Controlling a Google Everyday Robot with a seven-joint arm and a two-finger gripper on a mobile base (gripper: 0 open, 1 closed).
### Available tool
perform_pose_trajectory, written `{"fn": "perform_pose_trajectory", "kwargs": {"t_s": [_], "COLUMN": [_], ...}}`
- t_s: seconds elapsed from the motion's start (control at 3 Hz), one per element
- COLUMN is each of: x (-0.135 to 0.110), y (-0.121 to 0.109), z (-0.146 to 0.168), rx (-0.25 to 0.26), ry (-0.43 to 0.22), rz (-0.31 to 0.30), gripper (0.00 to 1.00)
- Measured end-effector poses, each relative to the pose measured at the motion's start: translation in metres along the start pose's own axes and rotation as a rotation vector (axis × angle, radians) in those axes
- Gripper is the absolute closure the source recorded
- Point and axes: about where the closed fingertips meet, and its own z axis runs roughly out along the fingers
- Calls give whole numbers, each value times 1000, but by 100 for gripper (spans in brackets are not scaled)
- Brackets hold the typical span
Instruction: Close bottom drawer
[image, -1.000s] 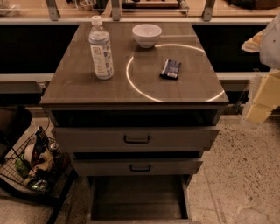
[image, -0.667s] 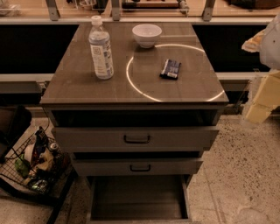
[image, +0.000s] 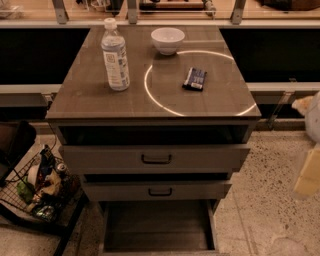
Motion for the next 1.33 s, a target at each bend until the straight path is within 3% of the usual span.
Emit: {"fn": "perform_pose_trajectory", "kwargs": {"t_s": [0.33, 0.67, 1.0, 1.33], "x": [40, 60, 75, 85], "y": [34, 79, 134, 171], "z": [40, 89, 137, 178], "rx": [14, -23, -97, -219], "ry": [92, 165, 183, 159], "rz": [-22, -92, -131, -74], "gripper": [0, 0, 0, 0]}}
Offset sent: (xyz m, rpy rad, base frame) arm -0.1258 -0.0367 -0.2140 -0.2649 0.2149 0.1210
